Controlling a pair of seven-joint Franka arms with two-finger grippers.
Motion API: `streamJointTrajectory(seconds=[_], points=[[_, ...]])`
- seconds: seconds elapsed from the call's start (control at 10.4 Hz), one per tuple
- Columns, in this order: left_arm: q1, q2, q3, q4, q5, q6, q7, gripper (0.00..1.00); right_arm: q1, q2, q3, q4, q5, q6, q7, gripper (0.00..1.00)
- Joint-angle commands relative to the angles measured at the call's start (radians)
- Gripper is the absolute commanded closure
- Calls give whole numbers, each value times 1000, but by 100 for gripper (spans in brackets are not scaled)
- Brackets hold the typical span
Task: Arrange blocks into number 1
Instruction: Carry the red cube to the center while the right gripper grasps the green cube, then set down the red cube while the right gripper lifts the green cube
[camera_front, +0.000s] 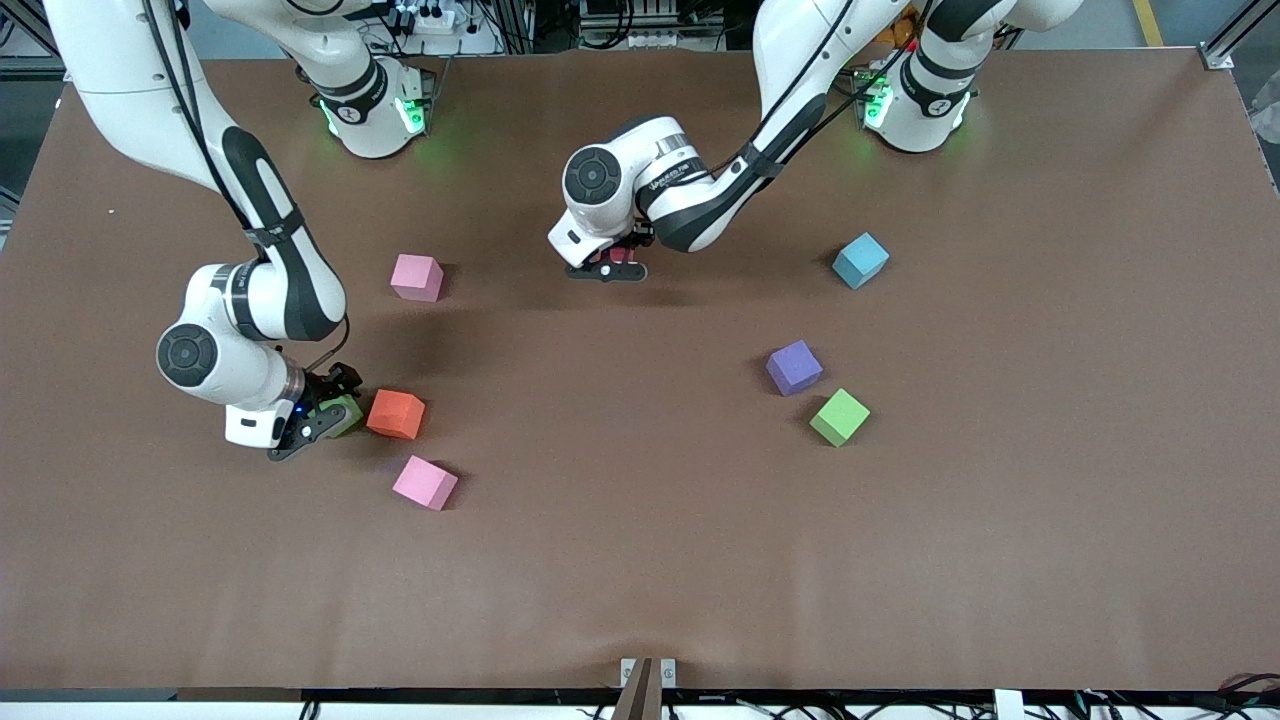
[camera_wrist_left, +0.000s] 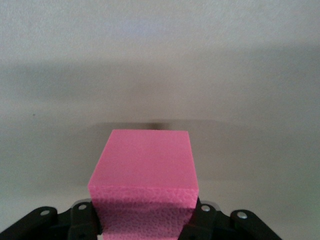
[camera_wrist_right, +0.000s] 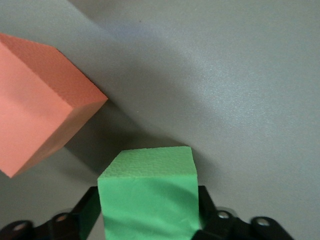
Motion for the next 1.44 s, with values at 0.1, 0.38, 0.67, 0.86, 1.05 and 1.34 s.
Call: streamJointTrajectory(seconds=[0.1, 0.38, 0.67, 0.86, 1.05, 1.34], points=[[2, 62, 15, 104, -13, -6, 0, 100, -2, -20, -29, -1, 26, 1, -8, 59], [-2, 73, 63, 114, -8, -6, 32, 100, 12, -72, -78, 11, 101, -3, 18, 60], [-2, 81, 89, 132, -7, -6, 121, 100, 82, -188, -89, 8, 112, -63, 279, 60], [-2, 81, 89, 132, -7, -8, 136, 97, 136, -247, -92, 1, 112, -74, 474, 60], [-21, 78, 93, 131, 7, -8, 135, 0, 167, -267, -92, -4, 111, -91, 583, 60], [-7, 54, 96, 131, 5, -17, 126, 0, 220, -269, -92, -7, 112, -92, 716, 60]])
